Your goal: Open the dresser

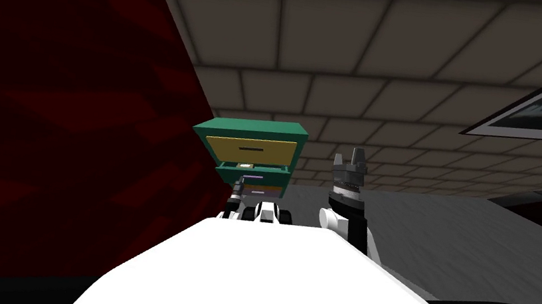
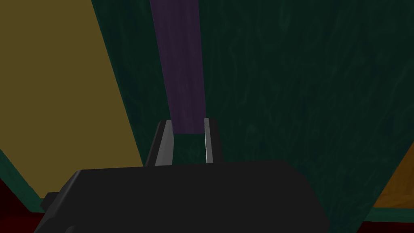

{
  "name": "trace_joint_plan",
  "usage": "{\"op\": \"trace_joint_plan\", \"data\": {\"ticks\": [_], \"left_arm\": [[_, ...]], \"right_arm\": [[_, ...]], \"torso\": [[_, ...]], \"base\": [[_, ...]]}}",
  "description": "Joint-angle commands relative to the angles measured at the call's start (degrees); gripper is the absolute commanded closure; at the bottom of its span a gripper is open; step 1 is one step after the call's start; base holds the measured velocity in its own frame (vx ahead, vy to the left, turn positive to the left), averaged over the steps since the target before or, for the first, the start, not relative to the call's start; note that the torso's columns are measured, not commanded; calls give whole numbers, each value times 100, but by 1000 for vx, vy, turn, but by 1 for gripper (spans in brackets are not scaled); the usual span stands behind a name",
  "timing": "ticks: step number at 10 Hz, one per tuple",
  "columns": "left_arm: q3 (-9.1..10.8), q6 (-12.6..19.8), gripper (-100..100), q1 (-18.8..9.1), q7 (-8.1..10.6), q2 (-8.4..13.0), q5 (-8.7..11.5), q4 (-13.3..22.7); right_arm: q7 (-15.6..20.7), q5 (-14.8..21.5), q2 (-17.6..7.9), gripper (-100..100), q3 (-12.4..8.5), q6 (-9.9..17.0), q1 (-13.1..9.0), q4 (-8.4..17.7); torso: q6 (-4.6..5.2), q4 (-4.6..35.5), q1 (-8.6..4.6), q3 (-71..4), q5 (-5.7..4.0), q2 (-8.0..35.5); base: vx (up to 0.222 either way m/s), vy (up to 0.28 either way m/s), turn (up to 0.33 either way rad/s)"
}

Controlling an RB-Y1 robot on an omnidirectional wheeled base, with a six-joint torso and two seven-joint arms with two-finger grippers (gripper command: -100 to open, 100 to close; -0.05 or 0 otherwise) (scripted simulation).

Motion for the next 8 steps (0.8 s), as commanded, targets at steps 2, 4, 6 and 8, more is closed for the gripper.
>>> {"op": "trace_joint_plan", "data": {"ticks": [2,4,6,8], "left_arm": [[-39,78,100,54,16,4,-23,-43],[-57,115,100,84,26,9,-35,-68],[-43,382,-100,-122,46,37,-14,-257],[-38,707,-100,-291,55,56,-2,-424]], "right_arm": [[0,0,0,0,0,0,1,0],[0,0,0,0,0,0,0,0],[0,0,0,0,0,0,1,0],[0,0,0,0,0,0,2,-1]], "torso": [[-4,5,-16,-3,-8,1],[1,1,-9,13,0,18],[-2,9,-7,-8,-7,-11],[1,27,-26,-5,-21,-2]], "base": [[-151,-15,26],[-185,3,14],[-94,-2,19],[-45,-5,22]]}}
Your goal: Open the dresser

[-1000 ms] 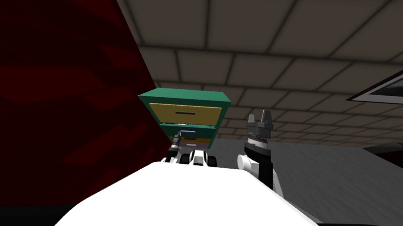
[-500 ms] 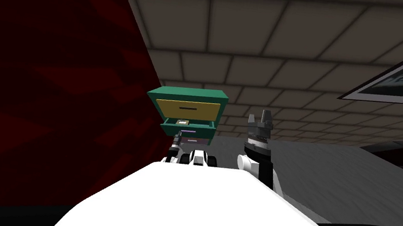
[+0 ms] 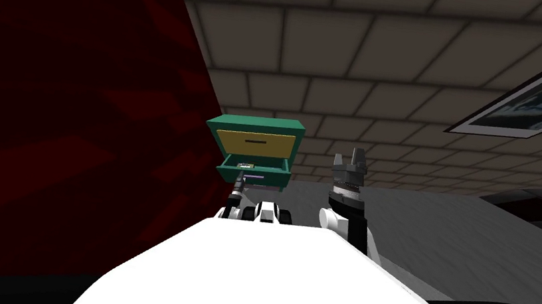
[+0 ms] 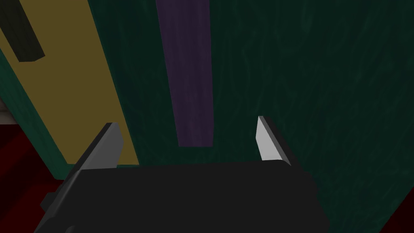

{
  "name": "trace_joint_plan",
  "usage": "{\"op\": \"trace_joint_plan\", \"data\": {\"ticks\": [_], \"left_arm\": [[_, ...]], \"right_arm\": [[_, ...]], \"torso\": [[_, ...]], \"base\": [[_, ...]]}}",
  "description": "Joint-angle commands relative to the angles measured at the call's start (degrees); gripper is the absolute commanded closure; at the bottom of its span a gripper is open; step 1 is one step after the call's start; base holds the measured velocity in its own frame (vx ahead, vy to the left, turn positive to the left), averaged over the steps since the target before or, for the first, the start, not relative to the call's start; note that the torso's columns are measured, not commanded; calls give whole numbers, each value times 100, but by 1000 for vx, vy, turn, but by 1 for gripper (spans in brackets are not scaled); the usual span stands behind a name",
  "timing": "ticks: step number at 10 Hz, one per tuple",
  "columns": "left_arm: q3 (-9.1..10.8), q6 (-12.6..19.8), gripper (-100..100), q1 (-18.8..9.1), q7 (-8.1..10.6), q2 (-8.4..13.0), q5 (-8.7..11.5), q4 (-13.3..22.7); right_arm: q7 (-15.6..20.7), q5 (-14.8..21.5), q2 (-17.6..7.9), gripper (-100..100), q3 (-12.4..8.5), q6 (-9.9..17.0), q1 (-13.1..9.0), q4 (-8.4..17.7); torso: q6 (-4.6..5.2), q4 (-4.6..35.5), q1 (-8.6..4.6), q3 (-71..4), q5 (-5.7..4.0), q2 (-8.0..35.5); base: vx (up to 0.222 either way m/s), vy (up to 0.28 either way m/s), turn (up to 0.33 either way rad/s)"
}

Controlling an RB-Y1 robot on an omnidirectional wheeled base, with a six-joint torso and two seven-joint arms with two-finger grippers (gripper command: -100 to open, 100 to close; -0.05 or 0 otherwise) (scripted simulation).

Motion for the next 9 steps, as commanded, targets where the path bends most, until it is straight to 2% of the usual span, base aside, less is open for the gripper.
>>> {"op": "trace_joint_plan", "data": {"ticks": [1,3,4,7,8,9], "left_arm": [[11,439,-100,-241,15,30,18,-228],[17,763,-100,-409,24,48,29,-394],[17,764,-100,-409,24,48,29,-394],[25,1252,-100,-662,37,76,47,-644],[19,1122,-100,-559,2,31,33,-574],[18,1160,0,-558,-1,30,33,-582]], "right_arm": [[0,0,0,0,0,0,0,0],[0,0,0,0,0,0,-1,0],[0,0,0,0,0,0,-1,0],[0,0,0,0,0,0,0,0],[0,0,0,0,0,0,0,0],[0,0,0,0,0,0,0,0]], "torso": [[0,2,1,12,2,19],[0,6,5,25,5,39],[0,6,7,23,5,36],[-1,5,1,15,2,28],[2,16,-6,24,-1,44],[0,12,-5,23,-1,37]], "base": [[-52,-4,15],[-80,-7,22],[-64,4,2],[-68,-3,20],[-33,0,4],[-5,1,0]]}}
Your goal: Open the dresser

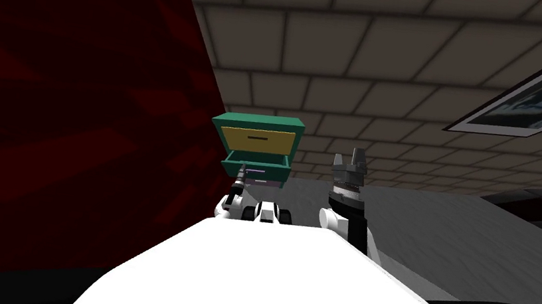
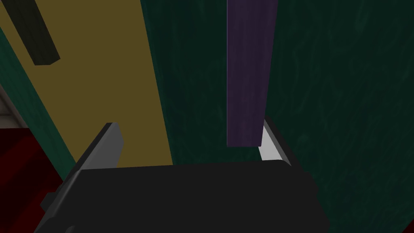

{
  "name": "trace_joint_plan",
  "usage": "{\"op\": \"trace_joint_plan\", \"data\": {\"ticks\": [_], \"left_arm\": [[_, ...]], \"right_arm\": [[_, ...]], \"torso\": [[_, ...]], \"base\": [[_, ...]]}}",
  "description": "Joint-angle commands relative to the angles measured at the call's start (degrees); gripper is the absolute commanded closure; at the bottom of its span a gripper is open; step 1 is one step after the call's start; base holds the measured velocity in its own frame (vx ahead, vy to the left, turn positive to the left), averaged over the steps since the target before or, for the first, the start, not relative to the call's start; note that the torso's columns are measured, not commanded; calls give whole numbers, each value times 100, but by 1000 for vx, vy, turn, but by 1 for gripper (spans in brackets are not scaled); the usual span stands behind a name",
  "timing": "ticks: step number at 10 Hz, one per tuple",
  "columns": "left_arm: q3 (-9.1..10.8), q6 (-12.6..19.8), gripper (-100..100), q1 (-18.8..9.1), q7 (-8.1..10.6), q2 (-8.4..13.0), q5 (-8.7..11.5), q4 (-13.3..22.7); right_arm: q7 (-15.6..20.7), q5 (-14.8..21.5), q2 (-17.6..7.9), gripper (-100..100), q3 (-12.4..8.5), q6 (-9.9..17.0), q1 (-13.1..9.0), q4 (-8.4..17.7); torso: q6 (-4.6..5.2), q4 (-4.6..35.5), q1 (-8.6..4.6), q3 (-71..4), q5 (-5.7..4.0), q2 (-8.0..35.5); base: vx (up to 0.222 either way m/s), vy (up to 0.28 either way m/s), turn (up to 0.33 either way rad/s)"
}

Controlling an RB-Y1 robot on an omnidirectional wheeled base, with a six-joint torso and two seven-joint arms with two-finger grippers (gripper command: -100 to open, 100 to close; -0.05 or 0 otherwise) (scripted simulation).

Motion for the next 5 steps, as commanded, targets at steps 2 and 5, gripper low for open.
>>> {"op": "trace_joint_plan", "data": {"ticks": [2,5], "left_arm": [[1,8,0,11,0,1,0,13],[2,12,0,14,0,1,0,16]], "right_arm": [[0,0,0,0,0,0,0,0],[0,0,0,0,0,0,0,0]], "torso": [[-1,-6,6,-7,3,-10],[-2,-11,10,-6,6,-9]], "base": [[0,0,0],[0,0,0]]}}
